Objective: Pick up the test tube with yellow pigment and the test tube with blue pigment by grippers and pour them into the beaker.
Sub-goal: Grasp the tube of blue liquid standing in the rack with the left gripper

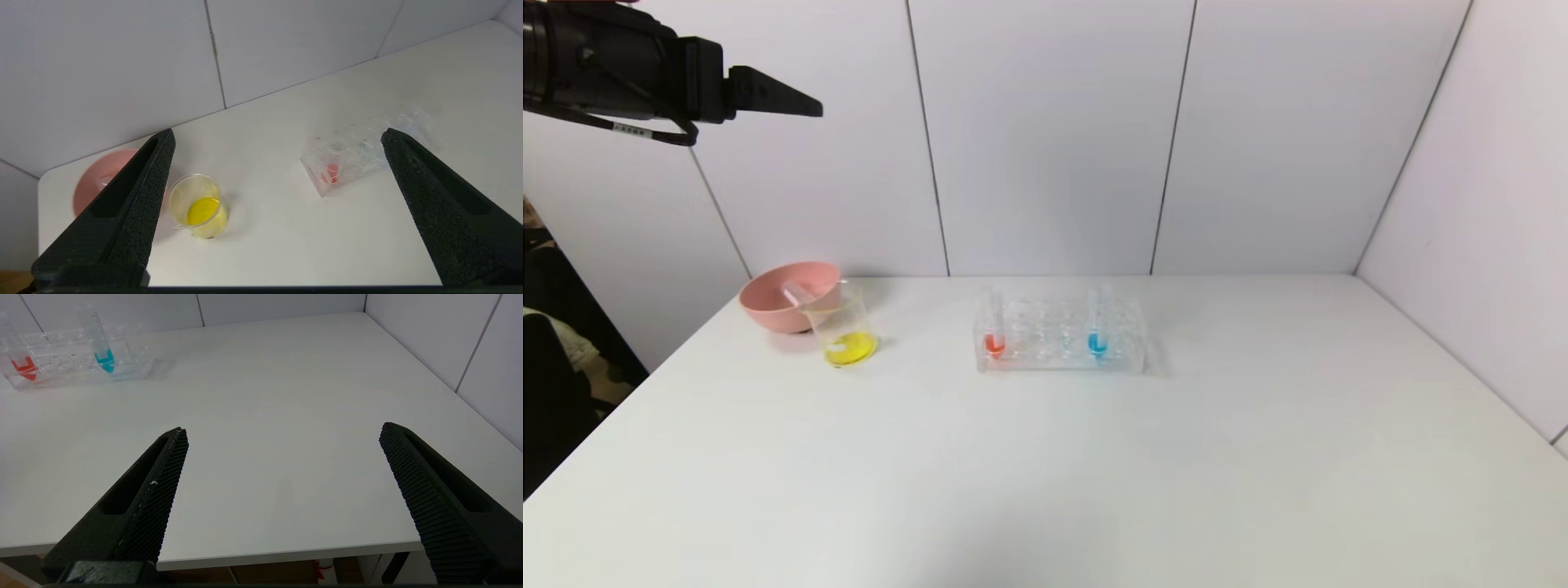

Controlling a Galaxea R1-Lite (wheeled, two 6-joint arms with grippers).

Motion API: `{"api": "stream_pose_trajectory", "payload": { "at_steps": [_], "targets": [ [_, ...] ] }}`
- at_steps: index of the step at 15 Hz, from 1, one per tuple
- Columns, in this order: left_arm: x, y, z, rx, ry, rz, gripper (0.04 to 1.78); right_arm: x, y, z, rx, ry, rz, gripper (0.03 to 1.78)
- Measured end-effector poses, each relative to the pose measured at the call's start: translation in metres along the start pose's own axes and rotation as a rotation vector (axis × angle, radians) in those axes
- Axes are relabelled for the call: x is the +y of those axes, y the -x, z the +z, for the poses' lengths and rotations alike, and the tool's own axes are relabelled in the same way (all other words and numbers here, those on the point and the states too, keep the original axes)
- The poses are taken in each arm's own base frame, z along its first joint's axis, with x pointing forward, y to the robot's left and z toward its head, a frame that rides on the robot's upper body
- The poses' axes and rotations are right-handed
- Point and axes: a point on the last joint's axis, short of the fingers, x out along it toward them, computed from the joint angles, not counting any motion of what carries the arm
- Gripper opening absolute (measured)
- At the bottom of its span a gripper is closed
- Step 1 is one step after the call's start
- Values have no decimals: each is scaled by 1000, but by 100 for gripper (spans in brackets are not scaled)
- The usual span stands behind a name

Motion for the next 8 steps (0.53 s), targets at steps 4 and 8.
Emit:
{"api": "stream_pose_trajectory", "payload": {
  "at_steps": [4,8],
  "targets": [
    [-62,14,6,-36,-22,-61,176,0,0,0,0,0,0,171],
    [-120,23,-11,11,-4,-79,176,0,0,0,0,0,0,171]
  ]
}}
